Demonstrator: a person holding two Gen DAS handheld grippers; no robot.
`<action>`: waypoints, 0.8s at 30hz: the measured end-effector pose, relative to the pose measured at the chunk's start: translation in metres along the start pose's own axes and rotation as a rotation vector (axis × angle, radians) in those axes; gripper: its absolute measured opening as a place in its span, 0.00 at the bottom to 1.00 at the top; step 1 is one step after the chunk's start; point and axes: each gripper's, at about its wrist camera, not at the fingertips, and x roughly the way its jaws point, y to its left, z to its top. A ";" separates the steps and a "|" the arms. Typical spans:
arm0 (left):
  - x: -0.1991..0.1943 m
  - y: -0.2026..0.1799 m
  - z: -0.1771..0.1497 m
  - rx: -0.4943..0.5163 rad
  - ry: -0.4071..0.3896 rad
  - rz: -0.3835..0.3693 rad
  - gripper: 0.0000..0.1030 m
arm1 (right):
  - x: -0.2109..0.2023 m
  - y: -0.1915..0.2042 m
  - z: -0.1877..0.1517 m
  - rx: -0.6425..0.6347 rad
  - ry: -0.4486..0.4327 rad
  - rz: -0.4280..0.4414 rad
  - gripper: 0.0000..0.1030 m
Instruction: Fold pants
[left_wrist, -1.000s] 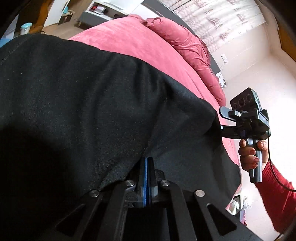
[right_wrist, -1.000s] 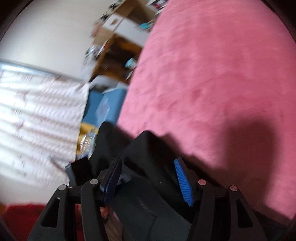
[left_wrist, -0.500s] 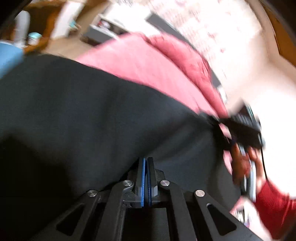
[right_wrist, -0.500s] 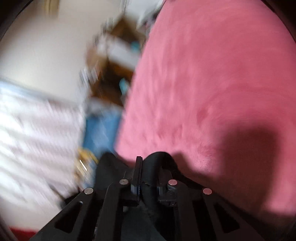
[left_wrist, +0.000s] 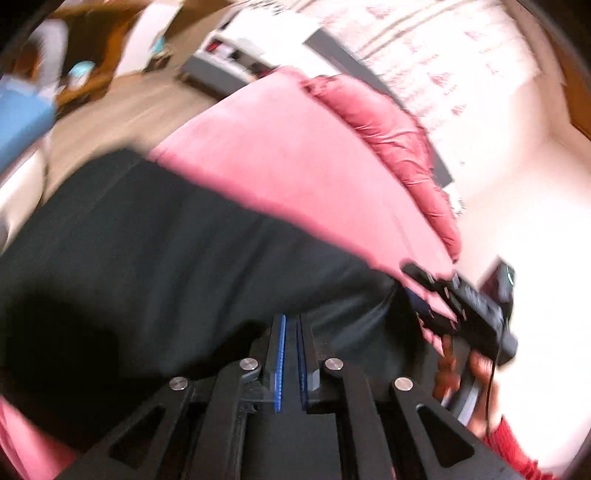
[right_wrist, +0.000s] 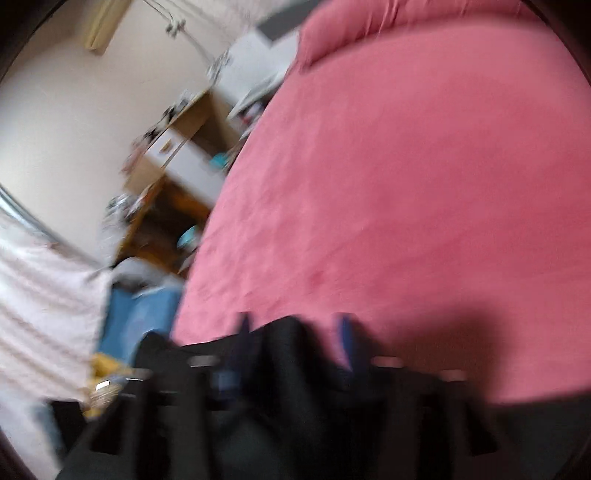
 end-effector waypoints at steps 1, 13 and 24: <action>0.003 -0.009 0.009 0.034 -0.012 -0.010 0.06 | -0.021 -0.001 -0.004 -0.008 -0.069 -0.022 0.57; 0.055 0.046 0.040 0.074 -0.035 0.256 0.03 | -0.012 0.018 -0.057 -0.318 0.012 -0.206 0.16; 0.023 0.059 0.030 0.046 -0.077 0.304 0.02 | -0.040 -0.005 -0.052 -0.190 -0.098 -0.181 0.26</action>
